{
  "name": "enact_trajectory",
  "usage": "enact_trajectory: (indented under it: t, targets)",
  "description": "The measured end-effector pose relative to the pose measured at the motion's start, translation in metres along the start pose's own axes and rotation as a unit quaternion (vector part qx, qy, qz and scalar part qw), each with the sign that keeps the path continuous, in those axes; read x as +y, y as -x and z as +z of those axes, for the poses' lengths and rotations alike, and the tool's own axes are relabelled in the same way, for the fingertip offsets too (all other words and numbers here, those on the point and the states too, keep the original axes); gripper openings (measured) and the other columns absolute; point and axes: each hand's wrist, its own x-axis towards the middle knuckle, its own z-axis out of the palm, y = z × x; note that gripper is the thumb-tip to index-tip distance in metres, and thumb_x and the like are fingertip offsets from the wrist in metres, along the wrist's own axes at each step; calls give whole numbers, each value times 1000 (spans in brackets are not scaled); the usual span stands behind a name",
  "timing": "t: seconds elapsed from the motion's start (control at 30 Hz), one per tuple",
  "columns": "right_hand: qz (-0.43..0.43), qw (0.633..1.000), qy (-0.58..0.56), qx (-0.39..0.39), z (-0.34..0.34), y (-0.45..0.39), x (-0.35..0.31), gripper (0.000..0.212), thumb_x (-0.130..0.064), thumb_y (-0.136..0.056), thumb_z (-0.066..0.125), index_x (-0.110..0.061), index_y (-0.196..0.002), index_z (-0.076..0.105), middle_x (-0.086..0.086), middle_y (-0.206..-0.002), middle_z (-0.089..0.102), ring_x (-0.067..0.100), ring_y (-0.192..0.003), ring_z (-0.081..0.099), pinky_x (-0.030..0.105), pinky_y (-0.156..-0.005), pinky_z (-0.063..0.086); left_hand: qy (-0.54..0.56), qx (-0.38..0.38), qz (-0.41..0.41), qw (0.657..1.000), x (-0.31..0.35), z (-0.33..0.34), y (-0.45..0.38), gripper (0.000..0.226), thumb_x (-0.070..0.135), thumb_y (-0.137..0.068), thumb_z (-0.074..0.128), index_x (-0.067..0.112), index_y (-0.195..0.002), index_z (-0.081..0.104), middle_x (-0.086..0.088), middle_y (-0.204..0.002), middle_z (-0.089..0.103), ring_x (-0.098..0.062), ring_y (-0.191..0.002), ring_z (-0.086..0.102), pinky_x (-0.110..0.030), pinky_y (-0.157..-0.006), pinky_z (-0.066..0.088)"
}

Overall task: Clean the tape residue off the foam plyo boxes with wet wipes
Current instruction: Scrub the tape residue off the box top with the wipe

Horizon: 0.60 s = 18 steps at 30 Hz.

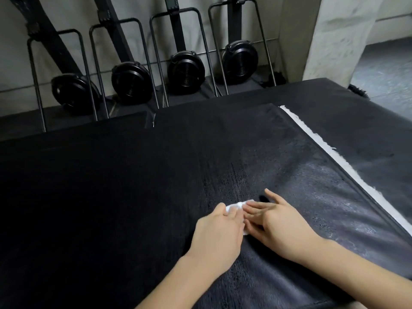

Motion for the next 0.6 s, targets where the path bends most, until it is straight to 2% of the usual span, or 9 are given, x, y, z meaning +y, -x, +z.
enact_trajectory:
  t: [0.1,0.17,0.23,0.27,0.33,0.4,0.47,0.6]
  targets:
    - [5,1000,11,-2,13,-18,13,39,-40,-97,43,-27,-110,78,-17,-118,73,1,-115,64,46,-112,39,-1,-2,-17,1000,-11,4,-21,24,41,-68,83,25,-78,70,10,-66,49,-8,-52,45,-21,-33,30]
    - [22,1000,12,-4,23,-34,25,41,-40,-96,42,-27,-110,78,-15,-119,73,2,-116,65,48,-113,39,13,-9,-43,999,-23,13,-39,20,41,-90,62,23,-97,65,5,-77,46,-14,-67,54,-27,-43,34]
    - [42,999,18,-10,28,-53,33,40,-38,-96,44,-25,-109,79,-11,-118,74,6,-116,66,51,-112,37,16,-19,-74,997,-37,19,-57,25,41,-102,41,23,-113,56,3,-88,37,-17,-71,46,-30,-54,31]
    - [56,998,12,-26,31,-64,38,38,-36,-97,46,-23,-111,79,-8,-121,73,10,-117,66,51,-114,34,17,-21,-81,996,-44,22,-66,27,42,-103,37,24,-115,54,3,-90,35,-17,-69,42,-30,-57,31]
    - [91,993,-3,-76,35,-88,49,35,-34,-102,48,-21,-119,75,-5,-129,69,18,-120,65,45,-120,21,30,-43,-106,993,-57,24,-87,30,43,-104,34,25,-120,52,2,-93,35,-17,-65,40,-31,-59,34]
    - [116,987,-2,-115,39,-104,56,38,-36,-104,42,-22,-125,70,-4,-132,66,21,-120,64,37,-119,10,38,-72,-129,988,-65,25,-102,32,43,-105,34,27,-126,52,0,-95,36,-14,-63,38,-32,-62,38]
    - [127,985,-12,-118,39,-107,56,39,-35,-105,40,-21,-125,70,-3,-132,66,22,-120,63,35,-118,8,30,-83,-139,986,-63,26,-103,33,42,-105,34,27,-128,53,0,-96,36,-12,-61,34,-32,-62,38]
    - [111,988,-25,-105,26,-82,38,35,-31,-105,44,-19,-122,72,-1,-130,67,20,-124,60,41,-120,13,21,-69,-134,988,-45,20,-83,34,40,-105,34,24,-125,56,0,-94,35,-12,-60,32,-31,-60,36]
